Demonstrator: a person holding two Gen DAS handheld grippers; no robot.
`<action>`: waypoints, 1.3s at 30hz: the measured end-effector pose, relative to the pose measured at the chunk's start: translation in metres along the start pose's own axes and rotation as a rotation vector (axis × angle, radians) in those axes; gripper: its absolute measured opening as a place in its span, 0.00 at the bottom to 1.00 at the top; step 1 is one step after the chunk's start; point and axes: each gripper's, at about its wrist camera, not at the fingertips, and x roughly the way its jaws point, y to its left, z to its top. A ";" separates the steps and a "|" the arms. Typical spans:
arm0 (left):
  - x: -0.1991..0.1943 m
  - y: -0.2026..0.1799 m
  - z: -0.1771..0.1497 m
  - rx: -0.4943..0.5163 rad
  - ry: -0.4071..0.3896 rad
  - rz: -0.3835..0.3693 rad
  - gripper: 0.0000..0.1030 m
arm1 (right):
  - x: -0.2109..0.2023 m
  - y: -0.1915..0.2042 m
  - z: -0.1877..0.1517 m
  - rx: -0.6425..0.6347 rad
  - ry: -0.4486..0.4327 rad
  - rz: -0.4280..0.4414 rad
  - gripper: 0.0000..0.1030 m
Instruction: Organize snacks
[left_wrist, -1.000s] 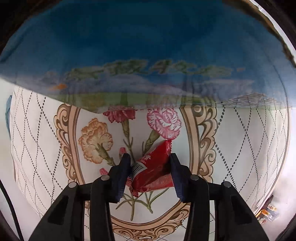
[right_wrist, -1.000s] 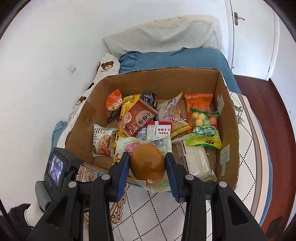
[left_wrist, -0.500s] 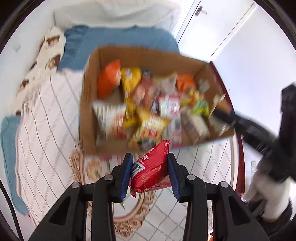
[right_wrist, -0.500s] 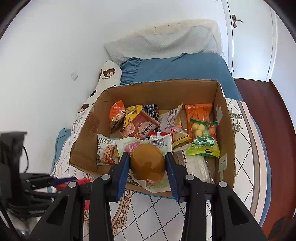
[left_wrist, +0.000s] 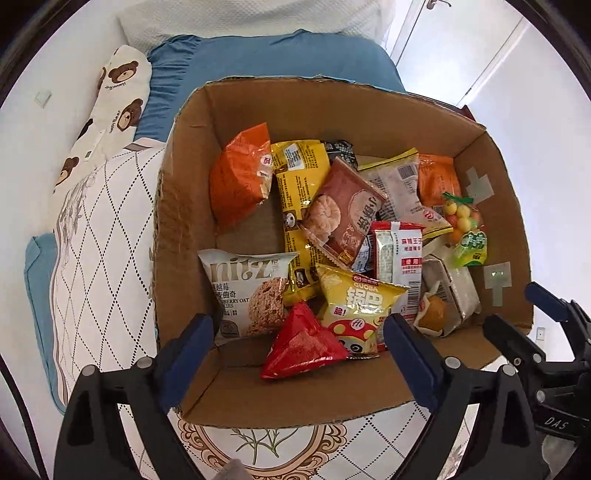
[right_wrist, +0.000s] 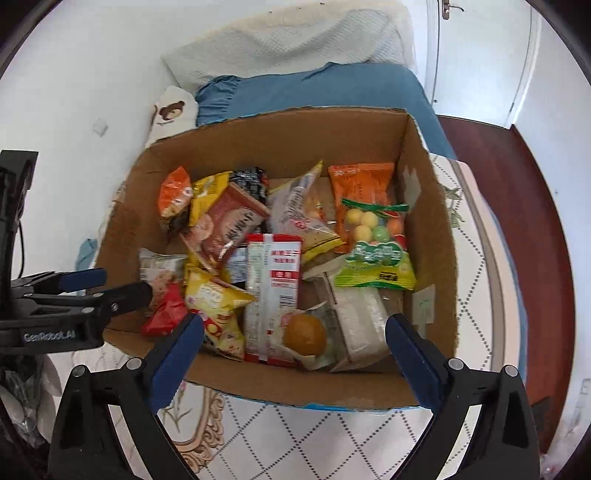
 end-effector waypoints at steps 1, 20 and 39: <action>0.003 0.000 -0.002 -0.011 0.002 -0.001 0.92 | 0.001 -0.002 0.000 -0.001 0.001 -0.033 0.98; -0.050 -0.002 -0.041 -0.074 -0.204 0.028 0.92 | -0.042 -0.014 -0.021 0.013 -0.102 -0.159 0.98; -0.158 -0.022 -0.171 -0.033 -0.498 0.086 0.92 | -0.176 0.022 -0.131 -0.055 -0.360 -0.187 0.99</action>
